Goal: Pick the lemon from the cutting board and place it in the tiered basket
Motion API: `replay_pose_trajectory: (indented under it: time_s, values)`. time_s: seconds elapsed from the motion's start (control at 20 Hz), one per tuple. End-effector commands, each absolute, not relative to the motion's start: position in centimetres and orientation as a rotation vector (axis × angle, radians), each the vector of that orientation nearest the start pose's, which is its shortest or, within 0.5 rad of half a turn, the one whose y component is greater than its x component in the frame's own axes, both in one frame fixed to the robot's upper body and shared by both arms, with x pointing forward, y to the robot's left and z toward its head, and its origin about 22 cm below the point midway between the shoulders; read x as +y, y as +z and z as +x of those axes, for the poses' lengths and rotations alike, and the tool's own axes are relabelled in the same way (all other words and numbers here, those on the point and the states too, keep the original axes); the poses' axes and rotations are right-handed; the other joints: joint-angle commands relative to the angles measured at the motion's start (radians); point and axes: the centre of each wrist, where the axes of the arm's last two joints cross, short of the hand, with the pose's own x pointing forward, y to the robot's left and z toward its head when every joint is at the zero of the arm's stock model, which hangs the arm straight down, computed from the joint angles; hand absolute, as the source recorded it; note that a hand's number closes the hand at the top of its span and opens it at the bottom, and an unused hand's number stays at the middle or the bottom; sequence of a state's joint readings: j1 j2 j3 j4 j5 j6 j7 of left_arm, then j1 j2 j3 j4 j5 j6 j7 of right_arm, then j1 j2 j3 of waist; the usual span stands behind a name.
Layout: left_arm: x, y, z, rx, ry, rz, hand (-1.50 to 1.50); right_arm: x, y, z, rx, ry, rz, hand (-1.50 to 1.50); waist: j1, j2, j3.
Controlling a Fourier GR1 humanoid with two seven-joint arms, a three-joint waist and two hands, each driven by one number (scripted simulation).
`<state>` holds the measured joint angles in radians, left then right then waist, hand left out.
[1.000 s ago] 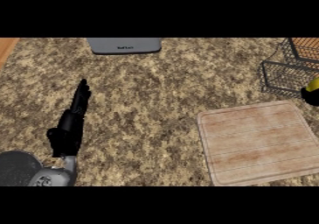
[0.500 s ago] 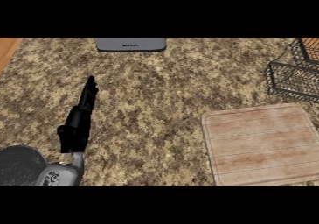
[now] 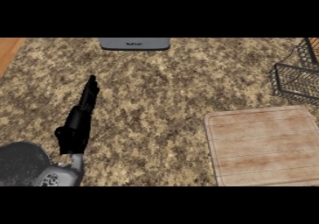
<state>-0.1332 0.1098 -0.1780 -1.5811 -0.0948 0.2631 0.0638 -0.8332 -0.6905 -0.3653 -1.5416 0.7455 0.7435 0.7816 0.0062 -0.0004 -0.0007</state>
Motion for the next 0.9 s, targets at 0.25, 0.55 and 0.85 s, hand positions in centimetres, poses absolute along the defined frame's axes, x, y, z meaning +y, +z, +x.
replay_pose_trajectory:
  time_s: [0.25, 0.55, 0.85]
  values:
    - [20.5, 4.1, 26.9, -1.665, -0.103, 0.197, 0.0, -36.9, 33.4, 34.5, -0.911, 0.526, -1.411, 1.5, 0.009, 0.003, 0.0]
    - [20.0, 2.4, 26.3, -1.675, -0.114, 0.193, 0.0, -40.9, 31.8, 35.9, -0.867, 0.571, -1.443, 1.5, 0.012, 0.005, 0.0]
    - [19.3, 3.5, 27.7, -1.683, -0.102, 0.19, 0.0, -43.9, 30.4, 36.6, -0.862, 0.369, -1.317, 1.5, 0.012, 0.007, 0.001]
